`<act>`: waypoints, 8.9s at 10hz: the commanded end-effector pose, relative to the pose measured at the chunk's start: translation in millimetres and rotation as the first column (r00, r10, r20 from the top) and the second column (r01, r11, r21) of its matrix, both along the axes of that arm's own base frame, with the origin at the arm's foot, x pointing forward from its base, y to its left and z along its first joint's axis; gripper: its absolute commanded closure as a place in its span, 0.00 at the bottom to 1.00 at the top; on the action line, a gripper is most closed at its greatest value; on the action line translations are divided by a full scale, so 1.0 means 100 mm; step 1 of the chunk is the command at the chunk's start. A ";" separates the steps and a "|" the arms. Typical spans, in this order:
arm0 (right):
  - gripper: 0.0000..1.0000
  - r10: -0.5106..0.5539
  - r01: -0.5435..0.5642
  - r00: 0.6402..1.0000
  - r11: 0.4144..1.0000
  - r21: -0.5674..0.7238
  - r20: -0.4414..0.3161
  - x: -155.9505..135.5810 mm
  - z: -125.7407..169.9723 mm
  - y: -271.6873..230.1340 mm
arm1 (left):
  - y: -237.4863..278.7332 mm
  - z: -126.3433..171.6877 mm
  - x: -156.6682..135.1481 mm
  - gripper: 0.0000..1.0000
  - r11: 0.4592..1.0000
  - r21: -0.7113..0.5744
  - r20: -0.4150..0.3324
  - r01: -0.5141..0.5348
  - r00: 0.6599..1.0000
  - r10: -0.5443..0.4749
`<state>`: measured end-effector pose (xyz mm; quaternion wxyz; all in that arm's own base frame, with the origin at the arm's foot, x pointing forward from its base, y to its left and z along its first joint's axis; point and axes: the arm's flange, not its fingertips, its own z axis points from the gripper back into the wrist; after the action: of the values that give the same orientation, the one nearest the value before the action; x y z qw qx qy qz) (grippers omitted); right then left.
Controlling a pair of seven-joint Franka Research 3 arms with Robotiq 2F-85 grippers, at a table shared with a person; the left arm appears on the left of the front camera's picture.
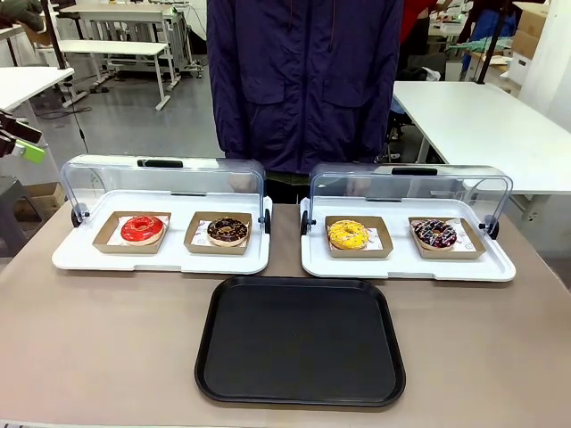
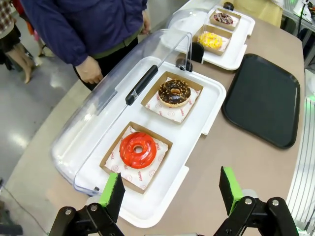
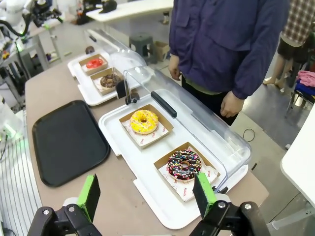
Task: Move the second donut from the left to the tray.
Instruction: Pick up the Paper togo box containing the Donut indicated by the person and place it on the Handle tray.
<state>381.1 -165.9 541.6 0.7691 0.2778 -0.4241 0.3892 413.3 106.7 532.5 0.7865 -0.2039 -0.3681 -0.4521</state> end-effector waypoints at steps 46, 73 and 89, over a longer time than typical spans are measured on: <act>0.00 0.019 -0.019 1.000 1.000 -0.006 0.022 0.01 0.00 0.00 | 0.00 0.01 0.01 0.00 1.000 -0.018 0.011 0.008 1.000 -0.008; 0.00 0.019 -0.019 1.000 1.000 -0.006 0.022 0.01 0.00 0.00 | 0.00 0.01 0.01 0.00 1.000 -0.018 0.011 0.008 1.000 -0.008; 0.00 0.019 -0.019 1.000 1.000 -0.006 0.022 0.01 0.00 0.00 | -2.52 -1.13 0.69 0.00 0.654 0.610 -0.150 0.447 0.876 -0.459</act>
<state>380.8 -165.3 541.1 0.7683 0.2790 -0.4225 0.3916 474.1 -144.9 430.3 0.6544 -0.0246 -0.1328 -0.7440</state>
